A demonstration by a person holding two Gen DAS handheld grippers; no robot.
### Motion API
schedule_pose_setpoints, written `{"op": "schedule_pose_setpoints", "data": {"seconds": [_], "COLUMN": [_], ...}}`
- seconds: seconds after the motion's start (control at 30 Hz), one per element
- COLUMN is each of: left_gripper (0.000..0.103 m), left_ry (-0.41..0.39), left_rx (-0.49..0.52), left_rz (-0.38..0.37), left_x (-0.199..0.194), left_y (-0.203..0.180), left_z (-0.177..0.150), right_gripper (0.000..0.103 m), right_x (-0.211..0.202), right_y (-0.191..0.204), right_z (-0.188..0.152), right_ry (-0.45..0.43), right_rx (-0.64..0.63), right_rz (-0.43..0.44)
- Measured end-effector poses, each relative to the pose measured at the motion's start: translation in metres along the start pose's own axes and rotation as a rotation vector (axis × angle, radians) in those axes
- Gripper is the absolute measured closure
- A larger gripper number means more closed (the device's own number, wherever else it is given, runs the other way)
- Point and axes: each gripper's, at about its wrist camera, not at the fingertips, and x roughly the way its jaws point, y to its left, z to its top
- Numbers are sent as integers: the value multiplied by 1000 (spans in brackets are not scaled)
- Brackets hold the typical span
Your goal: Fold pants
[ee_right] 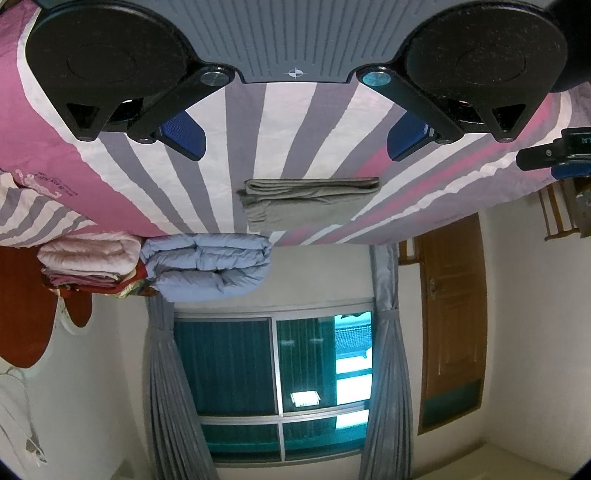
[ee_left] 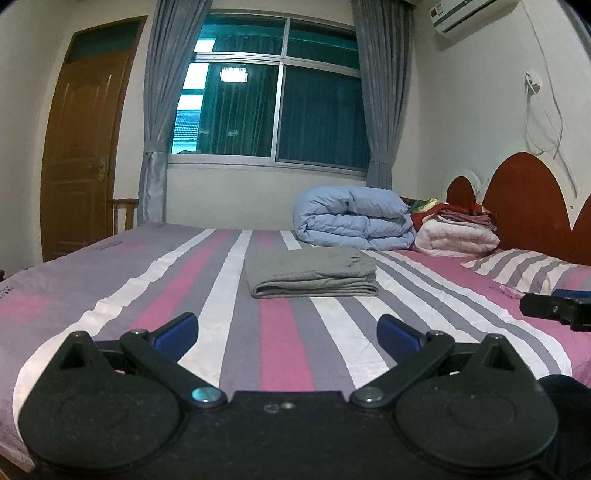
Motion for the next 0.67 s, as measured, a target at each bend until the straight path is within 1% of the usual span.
{"op": "schedule_pose_setpoints", "data": {"seconds": [0.3, 0.53, 0.67], "left_gripper": [6, 8, 7], "left_ry": [-12, -36, -35], "left_rx": [-15, -8, -7], "left_rz": [-4, -25, -35], "left_x": [-4, -9, -8], "left_y": [4, 5, 4], "left_z": [-1, -3, -3], "right_gripper": [0, 0, 0], "right_x": [0, 1, 1], "right_y": [2, 2, 2], "right_z": [-1, -1, -1], "right_ry": [3, 3, 4], "right_rx": [-5, -5, -5], "right_rz": [-1, -1, -1]}}
